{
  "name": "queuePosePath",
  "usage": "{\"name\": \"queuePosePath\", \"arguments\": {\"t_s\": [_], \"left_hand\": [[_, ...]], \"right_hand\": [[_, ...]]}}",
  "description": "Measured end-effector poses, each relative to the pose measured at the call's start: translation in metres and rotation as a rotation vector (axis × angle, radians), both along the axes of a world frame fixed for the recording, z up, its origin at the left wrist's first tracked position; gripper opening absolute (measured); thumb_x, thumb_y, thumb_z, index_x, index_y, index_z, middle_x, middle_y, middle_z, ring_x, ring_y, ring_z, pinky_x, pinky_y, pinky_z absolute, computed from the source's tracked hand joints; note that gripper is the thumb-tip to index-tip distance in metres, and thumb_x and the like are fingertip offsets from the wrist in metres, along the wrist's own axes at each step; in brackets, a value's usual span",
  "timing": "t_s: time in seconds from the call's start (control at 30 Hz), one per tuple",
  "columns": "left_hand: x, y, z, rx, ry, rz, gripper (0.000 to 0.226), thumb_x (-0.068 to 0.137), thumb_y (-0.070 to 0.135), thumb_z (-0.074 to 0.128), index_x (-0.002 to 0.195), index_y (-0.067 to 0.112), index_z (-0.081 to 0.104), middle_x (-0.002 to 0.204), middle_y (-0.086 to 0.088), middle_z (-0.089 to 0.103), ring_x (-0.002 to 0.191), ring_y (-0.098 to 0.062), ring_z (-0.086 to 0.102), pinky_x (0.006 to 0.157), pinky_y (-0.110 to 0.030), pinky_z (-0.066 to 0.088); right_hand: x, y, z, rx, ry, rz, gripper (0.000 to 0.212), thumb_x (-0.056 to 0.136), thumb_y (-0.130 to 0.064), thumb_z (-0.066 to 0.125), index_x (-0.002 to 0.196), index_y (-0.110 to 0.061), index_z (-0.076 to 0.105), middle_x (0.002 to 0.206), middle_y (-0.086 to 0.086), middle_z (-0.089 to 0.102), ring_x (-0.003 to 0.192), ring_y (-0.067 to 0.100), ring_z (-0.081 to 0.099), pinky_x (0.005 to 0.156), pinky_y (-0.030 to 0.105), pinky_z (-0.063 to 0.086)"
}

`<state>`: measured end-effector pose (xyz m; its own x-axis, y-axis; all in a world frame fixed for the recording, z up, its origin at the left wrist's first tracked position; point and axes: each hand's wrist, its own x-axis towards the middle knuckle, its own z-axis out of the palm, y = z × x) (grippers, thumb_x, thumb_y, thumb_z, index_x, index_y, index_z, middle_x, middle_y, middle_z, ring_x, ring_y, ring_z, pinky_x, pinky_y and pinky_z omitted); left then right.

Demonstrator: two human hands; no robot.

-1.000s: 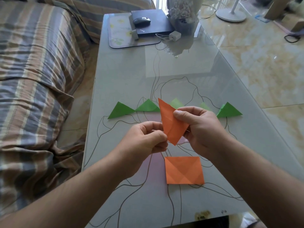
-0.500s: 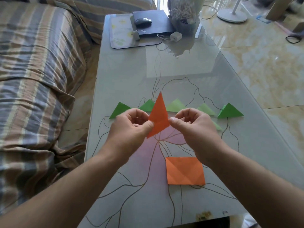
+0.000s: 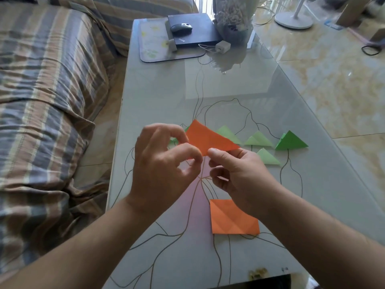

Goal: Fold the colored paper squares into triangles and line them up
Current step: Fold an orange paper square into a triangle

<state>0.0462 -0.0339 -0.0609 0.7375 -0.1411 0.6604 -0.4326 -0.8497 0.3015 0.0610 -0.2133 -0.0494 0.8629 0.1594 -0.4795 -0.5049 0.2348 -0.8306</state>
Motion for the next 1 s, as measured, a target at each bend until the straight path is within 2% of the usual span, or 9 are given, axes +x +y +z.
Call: {"name": "queuePosePath", "arguments": {"t_s": [0.07, 0.13, 0.2, 0.27, 0.37, 0.47, 0.57, 0.73, 1.0], "left_hand": [[-0.005, -0.006, 0.002, -0.159, 0.179, 0.064, 0.036, 0.077, 0.041, 0.088, 0.099, 0.024, 0.066, 0.112, -0.001, 0.052, 0.109, -0.024, 0.048, 0.088, -0.033, 0.047], [-0.010, -0.013, 0.002, -0.456, 0.516, 0.132, 0.051, 0.074, 0.051, 0.086, 0.103, 0.029, 0.051, 0.110, 0.004, 0.049, 0.104, -0.017, 0.048, 0.087, -0.026, 0.045], [-0.010, -0.023, 0.004, -0.875, 0.878, 0.070, 0.054, 0.074, 0.056, 0.085, 0.106, 0.024, 0.056, 0.103, 0.003, 0.060, 0.098, -0.016, 0.057, 0.086, -0.028, 0.050], [-0.010, -0.030, 0.003, -1.205, 1.060, -0.014, 0.056, 0.068, 0.055, 0.082, 0.108, 0.019, 0.067, 0.097, 0.000, 0.072, 0.096, -0.017, 0.065, 0.090, -0.036, 0.052], [-0.008, -0.035, 0.006, -1.325, 1.023, -0.077, 0.049, 0.071, 0.049, 0.081, 0.107, 0.016, 0.073, 0.102, -0.007, 0.077, 0.099, -0.024, 0.072, 0.095, -0.043, 0.053], [-0.009, -0.036, 0.011, -1.364, 0.965, -0.032, 0.042, 0.071, 0.043, 0.077, 0.101, 0.013, 0.074, 0.091, -0.005, 0.075, 0.090, -0.022, 0.070, 0.099, -0.047, 0.054], [-0.010, -0.036, 0.013, -1.391, 0.955, 0.004, 0.039, 0.069, 0.042, 0.077, 0.095, 0.013, 0.073, 0.082, -0.003, 0.072, 0.085, -0.021, 0.067, 0.096, -0.044, 0.054], [-0.009, -0.036, 0.015, -1.447, 0.944, 0.030, 0.028, 0.070, 0.039, 0.076, 0.085, 0.016, 0.072, 0.076, -0.001, 0.070, 0.082, -0.020, 0.065, 0.088, -0.039, 0.053], [-0.006, -0.029, 0.016, -1.483, 0.897, 0.034, 0.028, 0.070, 0.039, 0.076, 0.086, 0.016, 0.069, 0.075, 0.000, 0.071, 0.082, -0.020, 0.065, 0.086, -0.038, 0.053]], "right_hand": [[0.004, -0.002, 0.002, 0.057, 0.036, -0.063, 0.016, 0.090, -0.017, 0.078, 0.085, -0.012, 0.063, 0.072, 0.005, 0.067, 0.062, 0.017, 0.058, 0.070, 0.032, 0.050], [0.008, -0.005, 0.004, 0.111, 0.055, -0.095, 0.019, 0.089, -0.017, 0.078, 0.087, -0.012, 0.060, 0.073, 0.006, 0.066, 0.062, 0.017, 0.056, 0.068, 0.032, 0.050], [0.009, -0.007, 0.004, 0.129, 0.046, -0.075, 0.019, 0.088, -0.018, 0.078, 0.086, -0.012, 0.060, 0.073, 0.006, 0.065, 0.064, 0.017, 0.056, 0.069, 0.032, 0.049], [0.006, -0.005, 0.003, 0.109, 0.020, -0.010, 0.020, 0.084, -0.022, 0.080, 0.085, -0.010, 0.064, 0.072, 0.005, 0.064, 0.065, 0.016, 0.056, 0.068, 0.031, 0.049], [0.002, -0.004, 0.002, 0.096, -0.008, 0.046, 0.020, 0.076, -0.027, 0.080, 0.083, -0.011, 0.069, 0.070, 0.003, 0.063, 0.064, 0.015, 0.057, 0.066, 0.028, 0.049], [0.002, -0.004, 0.000, 0.085, -0.018, 0.052, 0.019, 0.076, -0.027, 0.081, 0.081, -0.013, 0.069, 0.070, 0.004, 0.062, 0.063, 0.016, 0.058, 0.066, 0.029, 0.049], [0.003, -0.004, -0.002, 0.053, -0.027, 0.064, 0.018, 0.079, -0.028, 0.081, 0.083, -0.014, 0.071, 0.072, 0.004, 0.064, 0.064, 0.016, 0.059, 0.066, 0.030, 0.050], [0.004, -0.004, -0.001, 0.037, -0.057, 0.047, 0.016, 0.081, -0.026, 0.081, 0.072, -0.019, 0.070, 0.071, 0.004, 0.064, 0.063, 0.016, 0.059, 0.067, 0.031, 0.051], [0.009, -0.010, 0.002, 0.012, -0.071, 0.048, 0.019, 0.085, -0.025, 0.079, 0.072, -0.016, 0.067, 0.070, 0.005, 0.063, 0.064, 0.017, 0.057, 0.065, 0.031, 0.051]]}}
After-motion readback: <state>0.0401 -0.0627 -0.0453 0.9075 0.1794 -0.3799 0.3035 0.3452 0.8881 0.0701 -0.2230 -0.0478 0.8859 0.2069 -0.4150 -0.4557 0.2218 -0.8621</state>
